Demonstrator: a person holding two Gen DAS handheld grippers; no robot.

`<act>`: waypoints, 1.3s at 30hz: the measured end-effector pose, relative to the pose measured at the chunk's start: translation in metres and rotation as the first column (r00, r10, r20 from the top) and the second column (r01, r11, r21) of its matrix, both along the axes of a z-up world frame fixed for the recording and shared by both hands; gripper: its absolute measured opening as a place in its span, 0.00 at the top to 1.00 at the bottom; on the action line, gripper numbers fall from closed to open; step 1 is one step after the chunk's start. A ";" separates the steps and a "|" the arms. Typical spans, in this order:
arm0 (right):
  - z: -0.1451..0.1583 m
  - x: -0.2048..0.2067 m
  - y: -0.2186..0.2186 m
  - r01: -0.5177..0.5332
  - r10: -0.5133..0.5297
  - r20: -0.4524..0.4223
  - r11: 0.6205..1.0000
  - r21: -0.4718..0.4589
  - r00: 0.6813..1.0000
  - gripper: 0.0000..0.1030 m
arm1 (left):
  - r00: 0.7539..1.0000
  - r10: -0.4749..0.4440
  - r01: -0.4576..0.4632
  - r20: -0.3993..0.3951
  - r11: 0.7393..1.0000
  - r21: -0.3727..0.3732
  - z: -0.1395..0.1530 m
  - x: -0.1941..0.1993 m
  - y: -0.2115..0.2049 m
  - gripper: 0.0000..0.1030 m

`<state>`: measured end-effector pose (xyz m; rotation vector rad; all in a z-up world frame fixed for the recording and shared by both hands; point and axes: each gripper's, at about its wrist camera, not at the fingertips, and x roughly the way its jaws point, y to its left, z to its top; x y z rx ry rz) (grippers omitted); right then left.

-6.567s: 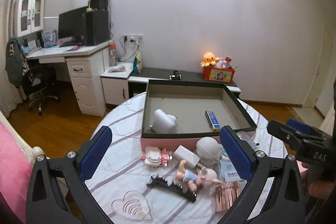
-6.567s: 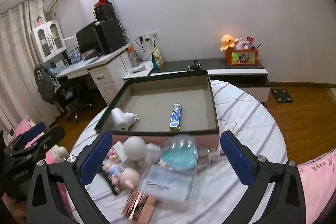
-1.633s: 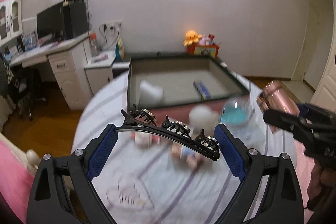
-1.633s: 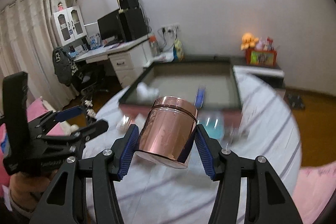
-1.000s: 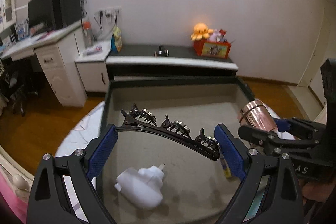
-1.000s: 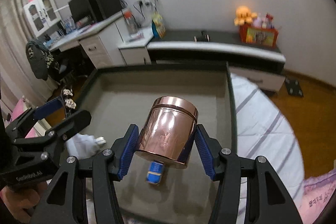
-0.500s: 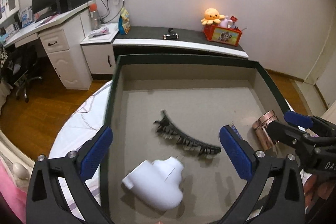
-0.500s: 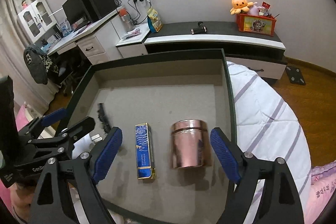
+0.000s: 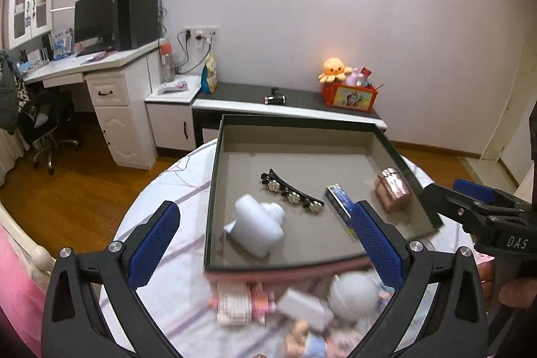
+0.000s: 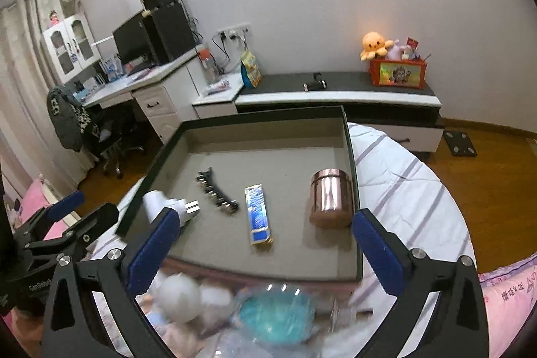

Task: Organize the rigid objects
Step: 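Withdraw both tools from the tray box and pause over the bed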

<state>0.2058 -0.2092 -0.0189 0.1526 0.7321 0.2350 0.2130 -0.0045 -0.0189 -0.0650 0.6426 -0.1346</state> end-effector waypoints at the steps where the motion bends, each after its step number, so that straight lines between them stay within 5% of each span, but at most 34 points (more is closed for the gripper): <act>1: 0.002 -0.007 0.000 0.004 -0.004 0.011 1.000 0.000 1.000 0.00 | 1.000 0.000 0.000 0.006 1.000 -0.005 0.001 -0.008 0.001 0.00; 22: 0.023 -0.168 -0.005 0.108 -0.101 0.218 0.994 -0.021 0.971 0.00 | 0.987 0.089 -0.087 0.133 0.996 -0.017 0.009 -0.157 0.009 0.00; 39: 0.014 -0.198 0.017 0.083 -0.070 0.229 0.995 -0.048 0.971 0.00 | 0.981 0.077 -0.079 0.176 0.997 0.005 0.006 -0.198 0.005 0.00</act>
